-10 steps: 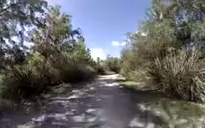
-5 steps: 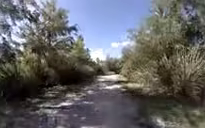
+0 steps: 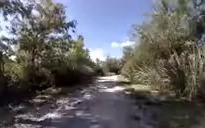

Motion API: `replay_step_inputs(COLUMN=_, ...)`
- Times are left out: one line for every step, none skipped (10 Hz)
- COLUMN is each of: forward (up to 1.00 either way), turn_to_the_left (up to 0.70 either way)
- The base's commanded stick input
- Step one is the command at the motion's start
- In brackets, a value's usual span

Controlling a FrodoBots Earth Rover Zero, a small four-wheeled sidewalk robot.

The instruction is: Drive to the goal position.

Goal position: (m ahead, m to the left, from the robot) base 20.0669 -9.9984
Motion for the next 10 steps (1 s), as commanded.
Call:
replay_step_inputs(forward=0.85, turn_to_the_left=0.0)
replay_step_inputs(forward=0.85, turn_to_the_left=0.0)
replay_step_inputs(forward=0.85, turn_to_the_left=0.0)
replay_step_inputs(forward=0.85, turn_to_the_left=0.0)
replay_step_inputs(forward=0.85, turn_to_the_left=0.0)
replay_step_inputs(forward=0.85, turn_to_the_left=0.0)
replay_step_inputs(forward=0.85, turn_to_the_left=0.0)
replay_step_inputs(forward=0.85, turn_to_the_left=0.0)
replay_step_inputs(forward=0.85, turn_to_the_left=0.0)
replay_step_inputs(forward=0.85, turn_to_the_left=0.0)
